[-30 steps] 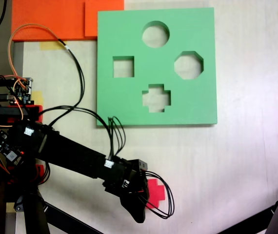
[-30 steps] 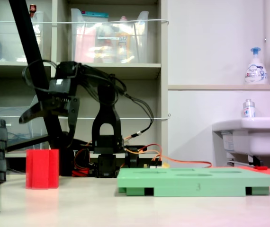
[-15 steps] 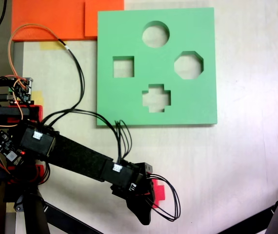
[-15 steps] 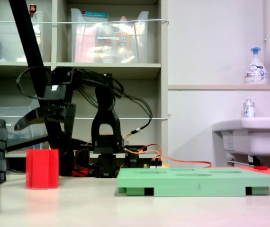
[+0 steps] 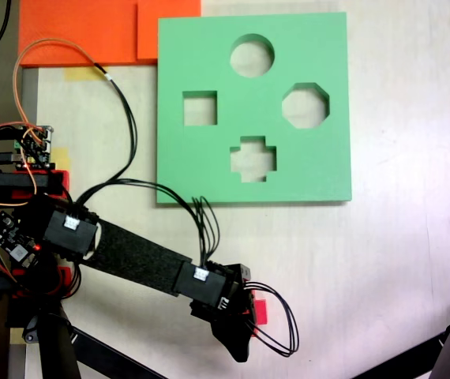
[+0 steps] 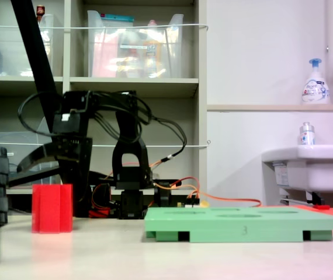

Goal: Put the cross columnar block into the corresponding hole

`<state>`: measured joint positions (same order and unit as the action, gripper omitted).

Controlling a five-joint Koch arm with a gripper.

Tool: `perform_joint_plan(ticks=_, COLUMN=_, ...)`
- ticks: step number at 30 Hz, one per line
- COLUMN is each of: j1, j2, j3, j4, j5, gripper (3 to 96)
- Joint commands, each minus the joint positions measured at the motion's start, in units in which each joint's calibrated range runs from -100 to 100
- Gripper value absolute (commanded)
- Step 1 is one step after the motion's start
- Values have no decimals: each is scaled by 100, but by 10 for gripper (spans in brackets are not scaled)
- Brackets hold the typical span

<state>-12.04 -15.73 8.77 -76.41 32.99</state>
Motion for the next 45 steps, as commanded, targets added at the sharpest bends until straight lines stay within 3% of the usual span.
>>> perform_joint_plan(ticks=1, j1=10, j2=65, j3=280, j4=270, j5=-44, gripper=823)
perform_joint_plan(ticks=35, j1=15, j2=260, j3=-757, j4=953, j5=-54, gripper=813)
perform_joint_plan(ticks=45, j1=-24, j2=93, j3=-857, j4=972, j5=-54, gripper=472)
